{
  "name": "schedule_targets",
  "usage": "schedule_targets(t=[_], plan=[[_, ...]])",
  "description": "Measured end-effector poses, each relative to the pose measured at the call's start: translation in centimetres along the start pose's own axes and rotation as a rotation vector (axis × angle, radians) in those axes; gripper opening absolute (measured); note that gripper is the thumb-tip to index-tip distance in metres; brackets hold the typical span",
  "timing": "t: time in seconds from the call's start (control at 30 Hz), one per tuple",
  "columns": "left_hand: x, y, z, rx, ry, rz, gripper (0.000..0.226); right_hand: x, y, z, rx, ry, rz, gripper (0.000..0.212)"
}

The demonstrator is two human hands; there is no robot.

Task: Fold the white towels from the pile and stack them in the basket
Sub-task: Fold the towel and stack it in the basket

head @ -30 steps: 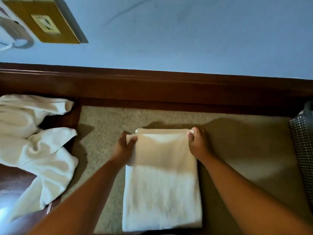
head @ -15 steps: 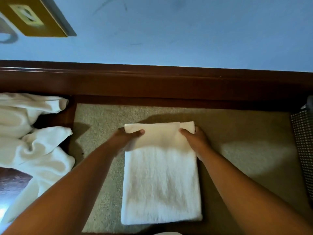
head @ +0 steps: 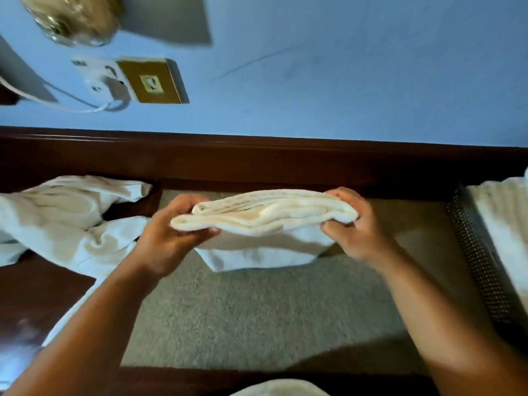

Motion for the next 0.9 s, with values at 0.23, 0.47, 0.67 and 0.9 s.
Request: schedule_targets(t=[0.23,0.47,0.67,0.9], plan=[[-0.2,-9.1,5.5,-0.219,0.486,-0.141,0.033,-6.3,-9.9,0.7,0.269,-0.534,0.117,0.05],[-3.6,-14.8,27.3,0.411,0.627,0.077,0.034,-16.6,-21.3,-14.3,-0.493,-0.297,0.362,0.036],[-2.5,-12.5,26.0,0.756,0.254,-0.236,0.033,-15.6,-21.5,-17.3,-0.923,-0.167,-0.035,0.034],[-2.7,-12.0,28.0,0.871,0.179,-0.106,0.022,-15.9,-22.4,-16.9,-1.013,-0.126,-0.014,0.02]])
Point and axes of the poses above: each hand's wrist, its own y-axis towards the middle knuckle, its own x-axis out of the back of the hand, z = x × y, the point moved 10 cm from there along y, towards the middle knuckle, and after that the axes turned 9 degrees about x, right-handed, at the moved point
